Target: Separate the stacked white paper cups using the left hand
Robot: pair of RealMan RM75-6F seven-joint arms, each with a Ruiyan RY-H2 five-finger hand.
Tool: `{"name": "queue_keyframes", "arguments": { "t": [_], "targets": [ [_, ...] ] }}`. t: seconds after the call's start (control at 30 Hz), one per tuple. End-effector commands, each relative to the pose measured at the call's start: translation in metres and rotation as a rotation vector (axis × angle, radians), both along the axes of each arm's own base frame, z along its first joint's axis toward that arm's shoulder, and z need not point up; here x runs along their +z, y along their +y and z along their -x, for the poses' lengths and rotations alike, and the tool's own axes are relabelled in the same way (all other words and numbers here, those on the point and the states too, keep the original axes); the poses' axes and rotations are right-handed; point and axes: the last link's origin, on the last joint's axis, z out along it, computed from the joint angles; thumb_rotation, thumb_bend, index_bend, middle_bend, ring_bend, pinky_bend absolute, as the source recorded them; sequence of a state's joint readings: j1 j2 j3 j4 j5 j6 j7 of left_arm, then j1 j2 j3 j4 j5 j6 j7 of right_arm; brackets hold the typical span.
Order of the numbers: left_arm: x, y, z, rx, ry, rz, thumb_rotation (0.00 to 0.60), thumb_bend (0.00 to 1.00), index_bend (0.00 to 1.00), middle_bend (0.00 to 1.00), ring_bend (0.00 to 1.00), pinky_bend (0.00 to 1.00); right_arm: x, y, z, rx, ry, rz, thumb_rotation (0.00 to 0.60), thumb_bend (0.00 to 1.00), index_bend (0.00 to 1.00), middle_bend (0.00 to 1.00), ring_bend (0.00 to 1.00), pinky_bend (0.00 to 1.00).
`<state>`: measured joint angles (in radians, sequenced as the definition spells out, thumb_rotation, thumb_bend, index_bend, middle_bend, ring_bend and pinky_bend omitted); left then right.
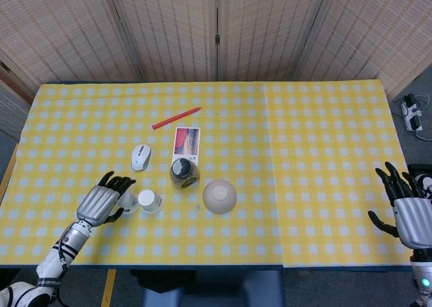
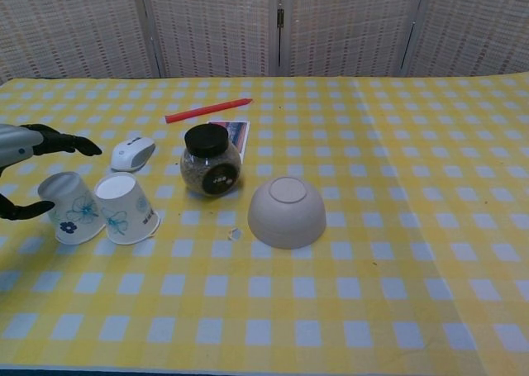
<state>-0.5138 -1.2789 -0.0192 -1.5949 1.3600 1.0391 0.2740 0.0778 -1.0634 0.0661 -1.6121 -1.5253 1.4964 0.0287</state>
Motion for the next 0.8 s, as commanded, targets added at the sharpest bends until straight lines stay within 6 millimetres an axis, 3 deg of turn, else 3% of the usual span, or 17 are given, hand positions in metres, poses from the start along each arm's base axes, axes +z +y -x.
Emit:
{"name": "queue_keyframes", "arguments": {
  "t": [0.03,0.2,0.43,0.6,0.8],
  "targets": [
    [0.000,0.000,0.000,-0.006,-0.003,-0.008,0.600,0.46,0.11,0.17,0.15,0.05,0.000,0.000,0.000,0.000,0.000,0.000,0.600,0.29,0.00,0.00,0.19,0.10],
    [0.009,-0.003,-0.005,-0.016,-0.024,-0.026,0.600,0.46,0.07,0.14,0.13,0.04,0.001,0.000,0.000,-0.001,0.001,0.002,0.600,0.29,0.00,0.00,0.19,0.10],
    [0.051,-0.003,-0.011,0.015,-0.152,-0.164,0.600,0.46,0.08,0.14,0.12,0.04,0.005,0.000,0.000,-0.004,0.001,0.009,0.600,0.29,0.00,0.00,0.19,0.10],
    [0.077,-0.012,0.007,0.066,-0.146,-0.313,0.600,0.46,0.10,0.13,0.10,0.04,0.005,-0.001,0.001,-0.007,-0.029,-0.011,0.600,0.29,0.00,0.00,0.20,0.10],
    [0.089,-0.046,0.043,0.124,-0.077,-0.454,0.600,0.46,0.10,0.12,0.09,0.03,0.002,-0.003,0.001,0.027,-0.044,-0.032,0.600,0.29,0.00,0.02,0.20,0.10]
  ]
}}
